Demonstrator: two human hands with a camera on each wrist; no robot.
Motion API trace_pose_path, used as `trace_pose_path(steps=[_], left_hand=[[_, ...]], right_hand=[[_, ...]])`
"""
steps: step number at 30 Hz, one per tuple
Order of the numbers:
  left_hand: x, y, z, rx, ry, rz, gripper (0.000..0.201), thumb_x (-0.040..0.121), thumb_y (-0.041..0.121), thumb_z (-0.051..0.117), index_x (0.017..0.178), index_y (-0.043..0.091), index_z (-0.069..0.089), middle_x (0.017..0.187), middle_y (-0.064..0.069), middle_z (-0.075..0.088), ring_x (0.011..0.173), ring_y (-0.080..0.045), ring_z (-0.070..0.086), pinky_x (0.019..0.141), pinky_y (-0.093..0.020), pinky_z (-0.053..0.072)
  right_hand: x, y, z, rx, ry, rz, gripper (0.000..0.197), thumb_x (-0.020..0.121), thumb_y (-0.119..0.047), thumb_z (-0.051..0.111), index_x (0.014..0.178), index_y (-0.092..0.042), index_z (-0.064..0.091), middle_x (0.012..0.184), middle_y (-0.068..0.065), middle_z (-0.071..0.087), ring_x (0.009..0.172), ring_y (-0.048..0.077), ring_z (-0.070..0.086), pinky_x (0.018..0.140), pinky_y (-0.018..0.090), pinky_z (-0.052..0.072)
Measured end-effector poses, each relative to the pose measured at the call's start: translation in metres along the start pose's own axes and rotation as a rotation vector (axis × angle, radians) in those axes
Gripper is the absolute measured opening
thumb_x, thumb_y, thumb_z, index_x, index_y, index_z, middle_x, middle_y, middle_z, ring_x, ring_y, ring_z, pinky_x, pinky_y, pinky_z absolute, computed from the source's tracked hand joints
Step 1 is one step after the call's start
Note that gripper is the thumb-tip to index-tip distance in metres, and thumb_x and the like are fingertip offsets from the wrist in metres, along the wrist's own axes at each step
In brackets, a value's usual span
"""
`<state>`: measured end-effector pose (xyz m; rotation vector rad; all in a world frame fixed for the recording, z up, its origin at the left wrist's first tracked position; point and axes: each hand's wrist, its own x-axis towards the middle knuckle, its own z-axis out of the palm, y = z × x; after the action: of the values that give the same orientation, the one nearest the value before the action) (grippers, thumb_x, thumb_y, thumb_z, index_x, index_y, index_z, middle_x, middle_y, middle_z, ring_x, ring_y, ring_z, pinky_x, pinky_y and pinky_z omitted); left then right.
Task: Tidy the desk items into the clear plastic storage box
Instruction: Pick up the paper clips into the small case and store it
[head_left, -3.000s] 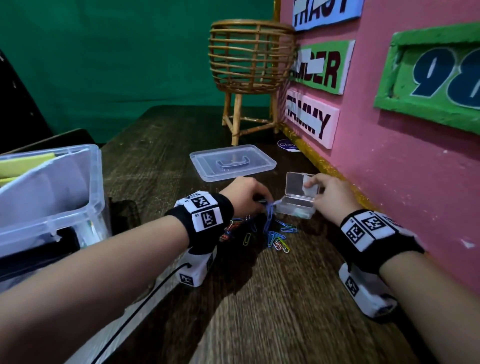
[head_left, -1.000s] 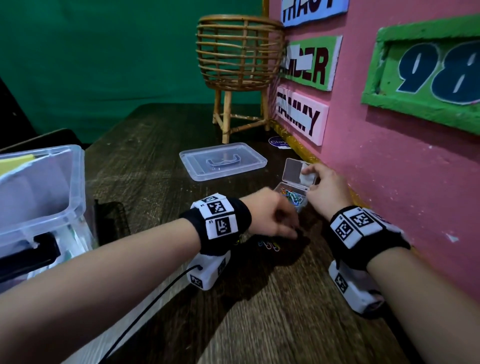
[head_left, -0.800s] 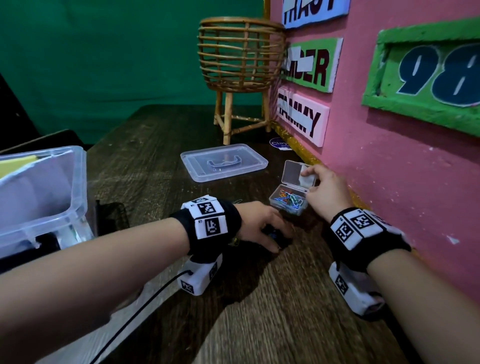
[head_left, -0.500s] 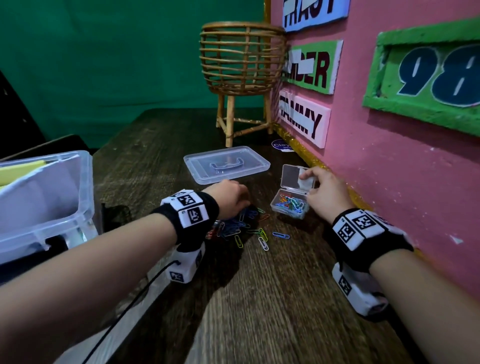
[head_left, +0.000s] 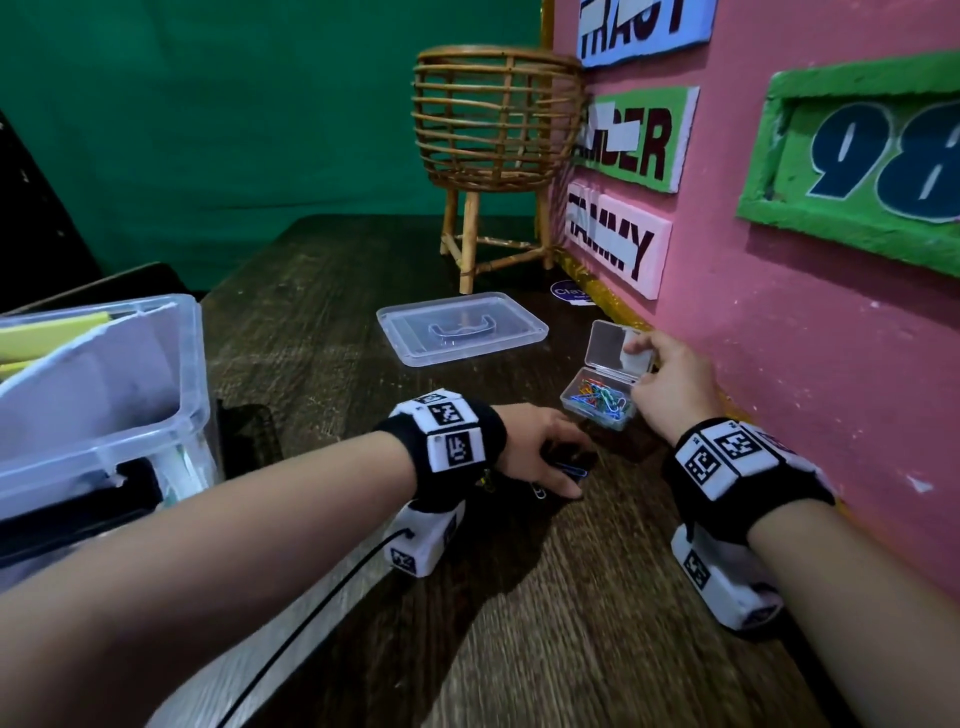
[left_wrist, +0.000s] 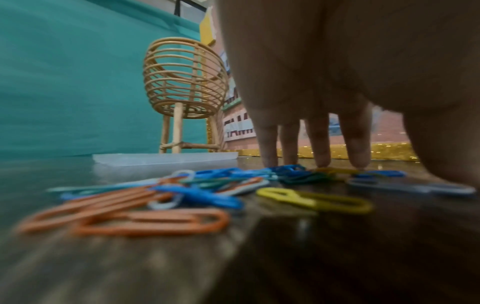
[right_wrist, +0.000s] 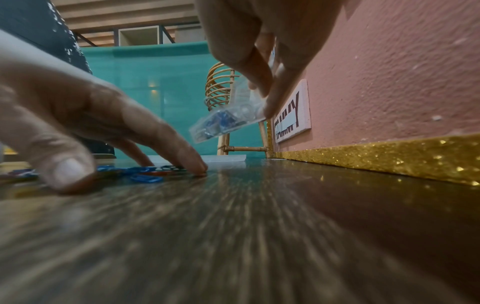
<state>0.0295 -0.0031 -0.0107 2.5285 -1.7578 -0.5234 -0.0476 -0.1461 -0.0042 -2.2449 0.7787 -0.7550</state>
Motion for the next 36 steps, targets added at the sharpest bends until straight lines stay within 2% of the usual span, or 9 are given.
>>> trace_pose_path(steps=[7,13,17,19,23,25,29,33,36], left_hand=[[-0.024,-0.020,0.002,-0.019,0.185,0.024,0.018,0.081,0.019,0.067,0.097,0.012,0.072,0.102,-0.006,0.068,0.094,-0.019,0.063,0.073,-0.016,0.039],[-0.061,-0.049,-0.008,-0.005,0.360,-0.272,0.034,0.079,0.036,0.069,0.109,0.019,0.064,0.111,-0.002,0.063,0.101,-0.018,0.059,0.088,-0.030,0.049],[-0.077,-0.061,-0.005,0.102,0.074,-0.518,0.072,0.061,0.050,0.080,0.118,0.011,0.059,0.114,-0.006,0.065,0.108,-0.024,0.060,0.082,-0.024,0.045],[-0.080,-0.064,-0.001,0.041,-0.022,-0.544,0.063,0.061,0.049,0.080,0.111,0.012,0.065,0.101,-0.006,0.071,0.097,-0.022,0.065,0.078,-0.024,0.048],[-0.069,-0.060,0.003,-0.150,0.108,-0.518,0.033,0.071,0.025,0.077,0.100,0.009,0.070,0.060,0.002,0.065,0.056,-0.005,0.058,0.057,-0.016,0.043],[-0.059,-0.053,0.004,-0.157,0.184,-0.477,0.035,0.074,0.022,0.075,0.106,0.008,0.068,0.083,-0.005,0.072,0.065,-0.007,0.062,0.068,-0.019,0.045],[-0.051,-0.041,-0.001,-0.137,0.392,-0.395,0.060,0.077,0.054,0.063,0.120,0.013,0.055,0.120,-0.007,0.057,0.108,-0.022,0.055,0.091,-0.032,0.049],[-0.046,-0.048,0.000,-0.064,0.059,-0.299,0.095,0.063,0.064,0.071,0.142,0.034,0.029,0.147,-0.003,0.030,0.135,-0.025,0.031,0.111,-0.046,0.034],[-0.044,-0.047,0.001,-0.023,-0.020,-0.243,0.080,0.067,0.053,0.075,0.137,0.038,0.040,0.144,0.002,0.035,0.133,-0.021,0.035,0.112,-0.035,0.031]], right_hand=[[0.000,0.002,0.000,0.003,-0.001,-0.014,0.039,0.075,0.013,0.056,0.103,-0.012,0.062,0.117,0.015,0.061,0.094,0.028,0.062,0.065,0.023,0.044],[0.002,0.003,0.001,-0.018,-0.042,-0.037,0.038,0.076,0.012,0.058,0.104,-0.014,0.061,0.119,0.013,0.060,0.092,0.025,0.060,0.057,0.017,0.039],[0.001,0.002,0.000,-0.025,-0.039,-0.040,0.038,0.077,0.011,0.057,0.104,-0.014,0.061,0.120,0.014,0.061,0.095,0.026,0.061,0.055,0.015,0.037],[0.001,0.001,0.000,-0.028,-0.038,-0.046,0.038,0.076,0.012,0.057,0.105,-0.013,0.062,0.119,0.014,0.061,0.090,0.024,0.059,0.062,0.019,0.040],[0.001,0.002,0.000,-0.020,-0.050,-0.048,0.038,0.077,0.012,0.057,0.105,-0.013,0.062,0.120,0.014,0.061,0.086,0.021,0.056,0.059,0.017,0.040],[0.001,0.002,0.000,-0.013,-0.049,-0.046,0.037,0.076,0.012,0.057,0.104,-0.013,0.062,0.120,0.015,0.060,0.091,0.026,0.061,0.056,0.015,0.038],[0.001,0.001,0.000,-0.013,-0.052,-0.043,0.038,0.077,0.012,0.057,0.103,-0.014,0.062,0.121,0.014,0.060,0.094,0.027,0.061,0.058,0.018,0.040],[0.000,0.001,0.000,-0.011,-0.065,-0.048,0.038,0.076,0.013,0.056,0.101,-0.015,0.062,0.120,0.013,0.060,0.087,0.022,0.057,0.062,0.019,0.040],[0.000,0.002,0.001,-0.016,-0.105,-0.061,0.038,0.077,0.013,0.057,0.101,-0.015,0.062,0.120,0.012,0.060,0.085,0.020,0.057,0.052,0.014,0.037]])
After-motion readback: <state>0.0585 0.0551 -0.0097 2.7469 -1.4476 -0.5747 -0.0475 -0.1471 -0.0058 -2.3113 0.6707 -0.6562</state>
